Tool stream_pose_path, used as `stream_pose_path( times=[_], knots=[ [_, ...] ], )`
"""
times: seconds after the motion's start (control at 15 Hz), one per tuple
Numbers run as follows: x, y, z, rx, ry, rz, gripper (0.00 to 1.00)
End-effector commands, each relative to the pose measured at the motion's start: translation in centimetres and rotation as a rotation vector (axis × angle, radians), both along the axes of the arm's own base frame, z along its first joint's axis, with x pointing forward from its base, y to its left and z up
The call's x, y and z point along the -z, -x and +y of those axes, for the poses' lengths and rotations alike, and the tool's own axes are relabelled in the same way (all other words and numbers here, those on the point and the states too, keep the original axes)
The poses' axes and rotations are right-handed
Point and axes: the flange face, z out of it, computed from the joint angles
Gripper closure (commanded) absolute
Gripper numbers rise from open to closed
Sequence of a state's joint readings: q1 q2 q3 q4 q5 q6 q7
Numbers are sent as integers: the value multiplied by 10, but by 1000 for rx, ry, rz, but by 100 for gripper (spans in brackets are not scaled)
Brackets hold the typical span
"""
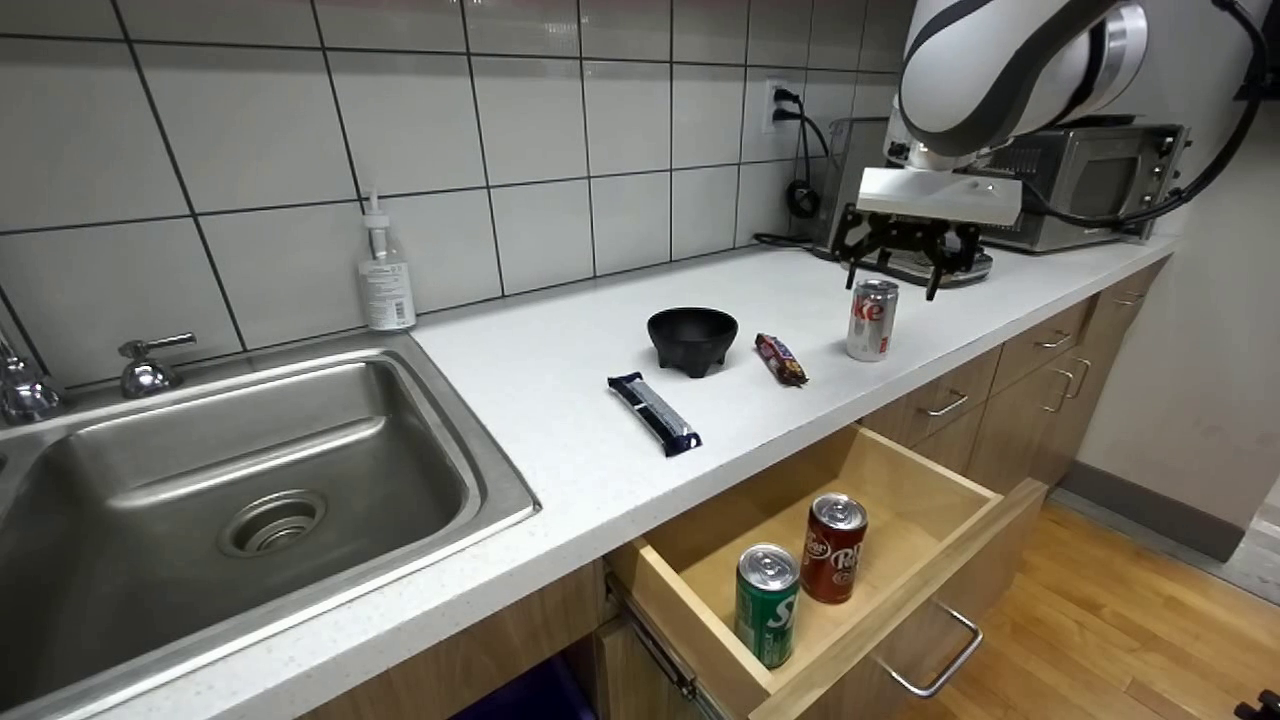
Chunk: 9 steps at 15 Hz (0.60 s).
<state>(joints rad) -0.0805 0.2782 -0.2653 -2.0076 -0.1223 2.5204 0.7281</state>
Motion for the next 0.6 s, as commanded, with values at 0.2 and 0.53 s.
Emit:
stream_pose_path(
  times=[0.2,0.53],
  knots=[
    [9,-17,-12,-44,65,8,0],
    [19,-27,-11,-76,76,-17,0]
  ],
)
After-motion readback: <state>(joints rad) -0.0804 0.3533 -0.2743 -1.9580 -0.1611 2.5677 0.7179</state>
